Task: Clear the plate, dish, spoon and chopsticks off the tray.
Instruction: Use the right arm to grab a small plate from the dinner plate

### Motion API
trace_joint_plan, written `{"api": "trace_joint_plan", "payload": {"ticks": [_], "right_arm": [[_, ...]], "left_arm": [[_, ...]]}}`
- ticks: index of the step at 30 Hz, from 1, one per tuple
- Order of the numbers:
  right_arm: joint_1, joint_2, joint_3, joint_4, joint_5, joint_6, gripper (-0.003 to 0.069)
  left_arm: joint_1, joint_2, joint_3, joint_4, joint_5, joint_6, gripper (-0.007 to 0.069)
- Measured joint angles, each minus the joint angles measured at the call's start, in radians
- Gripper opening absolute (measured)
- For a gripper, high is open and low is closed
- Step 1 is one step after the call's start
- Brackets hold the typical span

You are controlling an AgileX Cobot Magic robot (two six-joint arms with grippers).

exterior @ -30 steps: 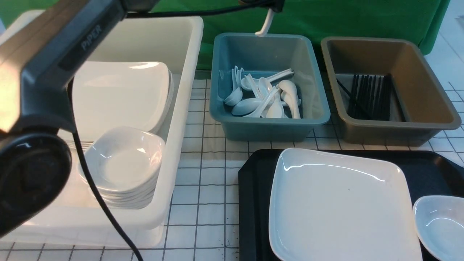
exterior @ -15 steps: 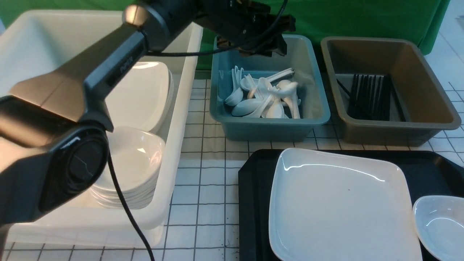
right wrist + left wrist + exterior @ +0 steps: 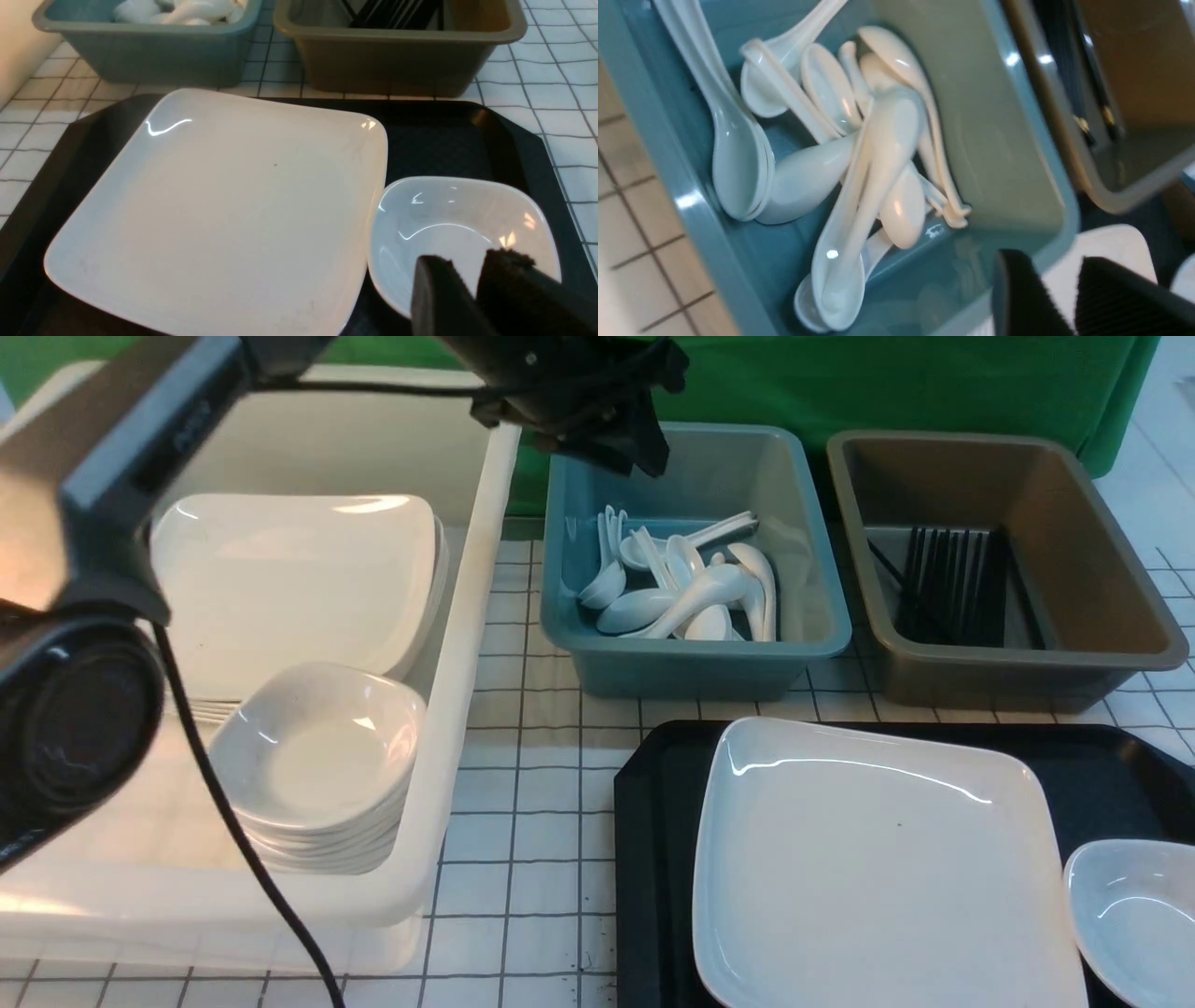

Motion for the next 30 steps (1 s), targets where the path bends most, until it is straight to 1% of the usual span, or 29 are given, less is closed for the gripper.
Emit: {"api": "trace_joint_plan", "payload": {"ticks": [1,2,3,4,7,10,11,12,14,16,17,18,19,20,21,23,24,26,27,30], "right_arm": [[0.000,0.025,0.000,0.000,0.009,0.000,0.0108],[0.000,0.070,-0.012,0.000,0.039,-0.001,0.0053],[0.000,0.087,-0.015,0.000,0.050,-0.001,0.0043],[0.000,0.144,-0.035,0.000,0.094,-0.006,0.0030],[0.000,0.337,-0.113,0.000,0.246,-0.030,0.0030],[0.000,0.470,-0.161,0.000,0.327,-0.036,0.0031],[0.000,0.569,-0.192,0.007,0.359,-0.049,0.0038],[0.000,0.592,-0.195,0.011,0.359,-0.049,0.0043],[0.027,0.733,-0.214,0.025,0.354,-0.061,0.0101],[0.063,0.797,-0.218,0.022,0.350,-0.062,0.0167],[0.095,0.857,-0.221,0.013,0.344,-0.062,0.0231],[0.117,0.883,-0.225,0.001,0.342,-0.062,0.0256],[0.124,0.899,-0.226,-0.002,0.340,-0.060,0.0272],[0.173,0.963,-0.237,-0.046,0.329,-0.049,0.0325],[0.210,1.001,-0.250,-0.098,0.322,-0.022,0.0347],[0.254,1.058,-0.273,-0.172,0.319,0.032,0.0370],[0.282,1.107,-0.292,-0.244,0.321,0.082,0.0384],[0.319,1.175,-0.327,-0.320,0.327,0.143,0.0409],[0.322,1.182,-0.330,-0.325,0.328,0.148,0.0412],[0.360,1.287,-0.375,-0.373,0.346,0.176,0.0470]], "left_arm": [[0.005,-0.033,0.000,0.003,0.012,0.030,0.0074],[0.012,-0.065,-0.001,0.006,0.014,0.045,0.0031],[0.012,-0.069,-0.001,0.006,0.014,0.045,0.0027],[0.014,-0.101,0.005,0.005,0.014,0.052,0.0009],[0.014,-0.183,0.074,-0.028,0.013,0.058,0.0004],[0.014,-0.254,0.169,-0.044,0.013,0.083,0.0004],[0.014,-0.329,0.288,-0.047,0.013,0.125,0.0004],[0.014,-0.338,0.303,-0.047,0.012,0.131,0.0004],[0.014,-0.466,0.542,-0.045,0.013,0.226,0.0004],[0.017,-0.536,0.687,-0.040,0.017,0.279,0.0004],[0.018,-0.585,0.794,-0.038,0.017,0.309,0.0004],[0.018,-0.616,0.862,-0.038,0.009,0.323,0.0004],[0.018,-0.623,0.879,-0.038,0.006,0.326,0.0004],[0.018,-0.680,1.004,-0.041,-0.039,0.348,0.0004],[0.018,-0.718,1.086,-0.046,-0.088,0.362,0.0004],[0.018,-0.761,1.175,-0.047,-0.154,0.370,0.0004],[0.018,-0.788,1.225,-0.046,-0.193,0.378,0.0004],[0.019,-0.818,1.278,-0.040,-0.223,0.400,0.0004],[0.020,-0.823,1.289,-0.039,-0.227,0.406,0.0004],[0.022,-0.839,1.313,-0.038,-0.219,0.425,0.0004]]}}
